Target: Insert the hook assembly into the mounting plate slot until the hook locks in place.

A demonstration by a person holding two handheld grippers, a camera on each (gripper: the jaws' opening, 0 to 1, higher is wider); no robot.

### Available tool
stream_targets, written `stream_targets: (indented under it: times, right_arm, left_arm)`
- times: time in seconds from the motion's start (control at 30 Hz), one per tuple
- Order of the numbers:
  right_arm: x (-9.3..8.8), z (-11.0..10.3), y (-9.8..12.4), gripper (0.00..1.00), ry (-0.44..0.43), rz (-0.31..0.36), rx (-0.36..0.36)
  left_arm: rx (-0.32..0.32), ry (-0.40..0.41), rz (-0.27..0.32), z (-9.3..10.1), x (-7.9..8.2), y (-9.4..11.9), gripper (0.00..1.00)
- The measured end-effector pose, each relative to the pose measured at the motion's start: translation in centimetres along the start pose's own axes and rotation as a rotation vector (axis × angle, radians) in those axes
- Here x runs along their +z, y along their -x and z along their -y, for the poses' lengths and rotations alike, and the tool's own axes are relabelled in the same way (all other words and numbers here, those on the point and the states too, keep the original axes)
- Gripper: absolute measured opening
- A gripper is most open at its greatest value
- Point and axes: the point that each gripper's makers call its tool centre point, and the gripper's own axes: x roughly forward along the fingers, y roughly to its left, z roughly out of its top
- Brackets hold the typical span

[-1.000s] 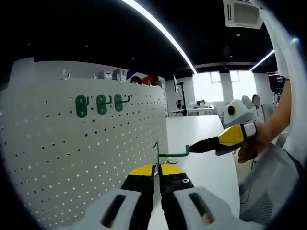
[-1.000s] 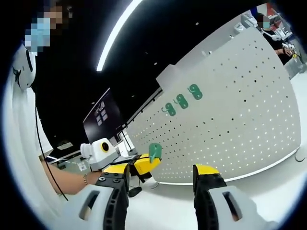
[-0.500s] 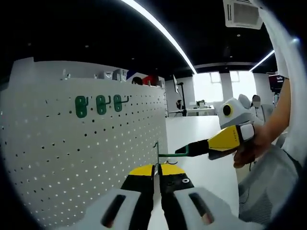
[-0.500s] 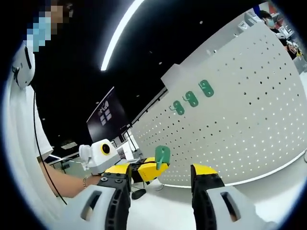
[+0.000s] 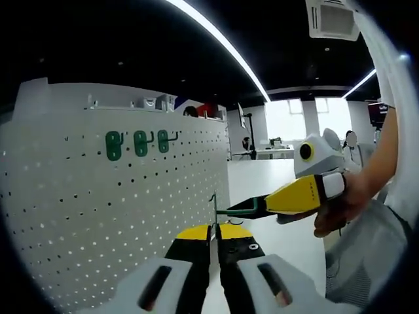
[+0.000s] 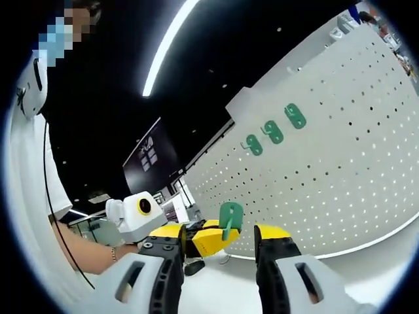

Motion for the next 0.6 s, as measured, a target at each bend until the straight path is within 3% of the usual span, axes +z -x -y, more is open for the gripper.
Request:
stream_targets:
  times: [0.6]
  right_arm:
    - [-0.22,-0.11,-0.65,0.22,-0.013,-0.011,0.004]
  left_arm:
    - [-0.001,-0.001,-0.001,0.31,0.06,0.15,0.03]
